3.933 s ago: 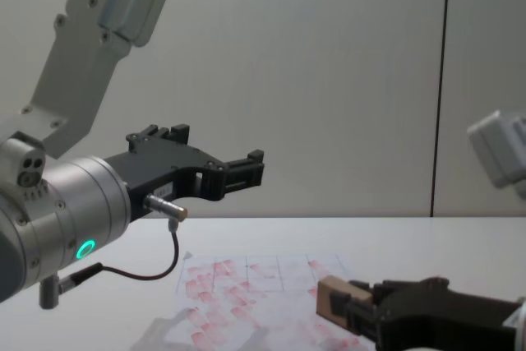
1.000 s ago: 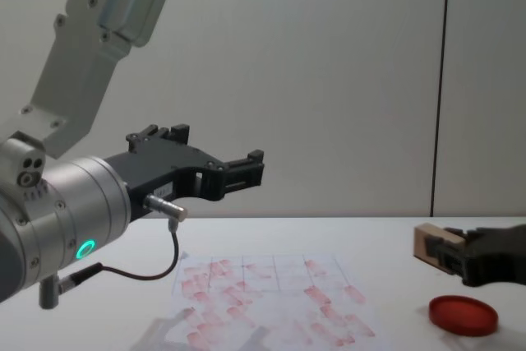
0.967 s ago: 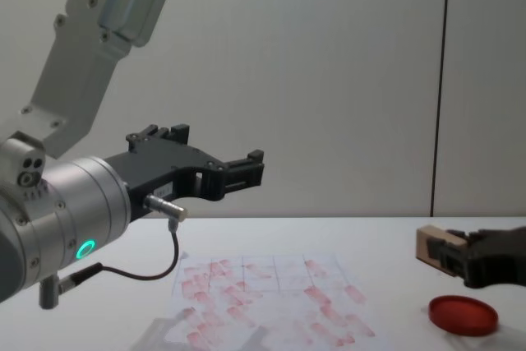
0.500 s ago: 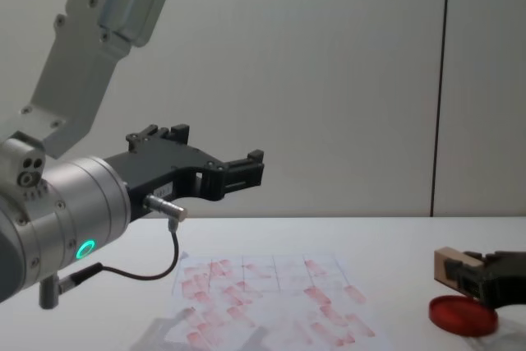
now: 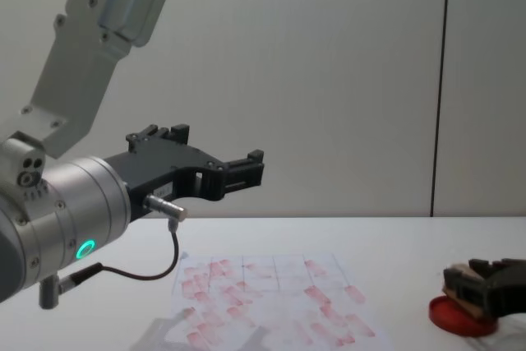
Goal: Use the one hand to pick up the stamp and affix it onto the A4 paper.
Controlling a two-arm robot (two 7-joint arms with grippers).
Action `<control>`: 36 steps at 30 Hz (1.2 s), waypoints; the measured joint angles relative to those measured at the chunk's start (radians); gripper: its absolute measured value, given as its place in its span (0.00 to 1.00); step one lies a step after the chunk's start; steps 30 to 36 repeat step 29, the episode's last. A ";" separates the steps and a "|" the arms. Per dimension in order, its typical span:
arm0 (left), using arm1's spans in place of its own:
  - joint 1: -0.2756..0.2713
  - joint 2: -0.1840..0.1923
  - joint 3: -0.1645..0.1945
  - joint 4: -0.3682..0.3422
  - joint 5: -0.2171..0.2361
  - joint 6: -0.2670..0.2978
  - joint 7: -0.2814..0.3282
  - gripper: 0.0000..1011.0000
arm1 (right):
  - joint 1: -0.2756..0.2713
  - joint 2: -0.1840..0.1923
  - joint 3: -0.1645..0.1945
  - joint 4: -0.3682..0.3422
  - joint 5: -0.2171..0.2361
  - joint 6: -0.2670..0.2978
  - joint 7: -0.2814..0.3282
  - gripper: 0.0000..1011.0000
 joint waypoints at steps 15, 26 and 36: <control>0.000 0.000 0.000 0.000 0.000 0.000 0.000 0.98 | -0.011 0.006 0.002 -0.021 0.010 -0.018 -0.003 0.81; 0.000 0.000 0.000 0.000 0.000 0.000 0.000 0.98 | -0.031 0.019 0.010 -0.092 0.008 -0.049 -0.030 0.99; 0.000 0.000 0.000 0.000 0.000 0.000 0.000 0.98 | -0.034 0.021 0.012 -0.104 0.008 -0.054 -0.035 0.99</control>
